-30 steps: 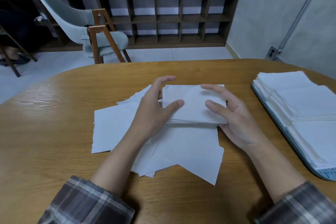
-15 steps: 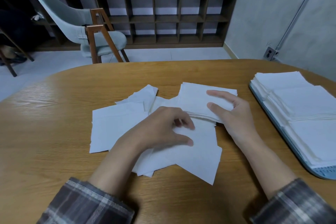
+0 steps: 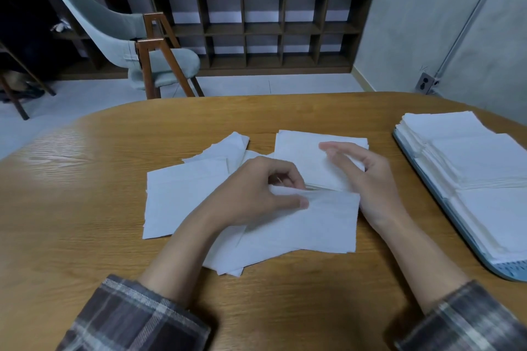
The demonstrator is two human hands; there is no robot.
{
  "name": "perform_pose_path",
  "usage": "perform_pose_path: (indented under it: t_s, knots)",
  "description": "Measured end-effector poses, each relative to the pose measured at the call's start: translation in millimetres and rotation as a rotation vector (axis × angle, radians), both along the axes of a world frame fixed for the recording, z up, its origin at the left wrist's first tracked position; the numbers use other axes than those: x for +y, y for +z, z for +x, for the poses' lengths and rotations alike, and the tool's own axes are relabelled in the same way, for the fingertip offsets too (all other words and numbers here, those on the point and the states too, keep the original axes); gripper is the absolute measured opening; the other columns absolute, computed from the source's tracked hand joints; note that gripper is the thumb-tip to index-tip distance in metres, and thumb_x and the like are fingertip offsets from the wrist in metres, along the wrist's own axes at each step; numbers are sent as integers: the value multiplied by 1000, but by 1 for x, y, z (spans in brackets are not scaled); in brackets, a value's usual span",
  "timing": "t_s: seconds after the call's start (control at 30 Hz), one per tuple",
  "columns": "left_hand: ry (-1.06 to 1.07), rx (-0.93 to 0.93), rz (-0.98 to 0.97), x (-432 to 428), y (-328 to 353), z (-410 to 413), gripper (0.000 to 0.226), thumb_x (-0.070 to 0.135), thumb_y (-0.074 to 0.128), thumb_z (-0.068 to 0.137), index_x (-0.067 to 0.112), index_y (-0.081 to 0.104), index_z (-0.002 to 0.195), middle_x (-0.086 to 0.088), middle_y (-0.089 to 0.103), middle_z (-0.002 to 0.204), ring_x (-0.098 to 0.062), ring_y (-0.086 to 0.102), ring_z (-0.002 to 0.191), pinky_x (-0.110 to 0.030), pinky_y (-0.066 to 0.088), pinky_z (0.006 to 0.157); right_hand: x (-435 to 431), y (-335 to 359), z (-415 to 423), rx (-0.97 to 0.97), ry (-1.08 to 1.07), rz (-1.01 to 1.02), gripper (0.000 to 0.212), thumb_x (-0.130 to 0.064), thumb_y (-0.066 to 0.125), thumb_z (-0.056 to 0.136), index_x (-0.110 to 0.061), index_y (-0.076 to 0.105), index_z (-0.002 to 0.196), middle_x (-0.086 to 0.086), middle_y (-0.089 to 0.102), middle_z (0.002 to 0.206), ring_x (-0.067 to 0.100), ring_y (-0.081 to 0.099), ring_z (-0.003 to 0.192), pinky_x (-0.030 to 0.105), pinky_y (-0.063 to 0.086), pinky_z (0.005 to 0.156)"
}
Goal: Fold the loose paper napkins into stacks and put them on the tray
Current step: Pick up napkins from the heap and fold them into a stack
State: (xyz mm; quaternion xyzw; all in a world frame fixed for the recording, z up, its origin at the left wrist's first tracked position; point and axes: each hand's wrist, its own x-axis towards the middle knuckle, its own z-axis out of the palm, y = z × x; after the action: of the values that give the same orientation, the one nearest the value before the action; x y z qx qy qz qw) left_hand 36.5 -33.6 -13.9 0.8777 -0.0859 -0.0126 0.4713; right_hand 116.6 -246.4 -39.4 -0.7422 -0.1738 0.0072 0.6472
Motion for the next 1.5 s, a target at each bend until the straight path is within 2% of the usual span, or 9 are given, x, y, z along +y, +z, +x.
perform_pose_path:
  t_s: [0.17, 0.3, 0.63, 0.83, 0.93, 1.07, 1.23, 1.33, 1.5]
  knots:
    - [182, -84, -232, 5, 7, 1, 16, 23, 91, 82, 17, 78, 89, -1, 78, 89, -23, 75, 87, -42, 59, 82, 0, 5, -3, 291, 205, 179, 71, -73, 46, 94, -14, 78, 119, 15, 76, 121, 32, 72, 116, 45, 56, 98]
    - [259, -132, -234, 5, 2, 4, 18, 20, 93, 79, 19, 79, 91, 1, 79, 91, -23, 74, 90, -50, 60, 85, 3, 5, -10, 244, 293, 150, 50, -58, 74, 89, -16, 80, 114, 15, 78, 117, 36, 73, 111, 56, 52, 102]
    - [327, -186, -184, 5, -1, 6, 29, 27, 95, 75, 31, 78, 98, -3, 74, 81, -13, 68, 81, -36, 54, 76, 6, 9, -17, 96, 321, 33, 45, -9, 74, 95, -35, 68, 131, -9, 73, 125, 12, 70, 111, 23, 56, 82]
    - [416, -354, -1, 2, -6, 7, 58, 41, 91, 78, 34, 64, 130, 12, 64, 106, -6, 59, 99, -13, 44, 81, 4, 11, -14, 38, 290, 62, 76, -10, 77, 93, -49, 45, 149, -5, 67, 132, 17, 70, 114, 34, 60, 88]
    - [435, -135, -184, 0, 2, 3, 62, 55, 82, 83, 43, 56, 137, 15, 62, 124, -1, 62, 111, -19, 53, 91, 0, 13, -10, 173, 292, 308, 82, -10, 77, 88, -53, 44, 149, 10, 64, 138, 30, 69, 120, 45, 60, 90]
    - [301, 15, -447, -1, 8, 0, 48, 33, 83, 91, 39, 61, 133, 4, 80, 109, -16, 76, 101, -40, 61, 91, -1, 12, -6, 180, 247, 336, 79, -9, 76, 88, -51, 45, 147, 2, 71, 127, 32, 70, 118, 43, 62, 85]
    - [371, -170, -198, 1, -8, 5, 57, 29, 81, 92, 48, 52, 137, 15, 73, 114, -17, 69, 106, -45, 59, 92, -3, 9, -4, 278, 361, 300, 48, -16, 80, 88, -29, 68, 134, -1, 70, 132, 26, 69, 121, 35, 60, 87]
    - [362, -204, -132, -2, -10, 6, 67, 29, 82, 91, 45, 43, 144, 16, 67, 117, -3, 65, 103, -29, 57, 89, -3, 4, -2, 112, 212, 60, 36, -9, 75, 94, -31, 77, 122, -12, 72, 131, 13, 62, 131, 36, 49, 108]
    - [247, -200, 231, 1, -15, 6, 51, 37, 87, 83, 35, 55, 123, 15, 62, 103, -6, 60, 97, -35, 54, 84, -3, 2, 0, -8, -79, -62, 39, 0, 68, 96, -30, 78, 118, -33, 71, 117, -20, 56, 117, -3, 38, 90]
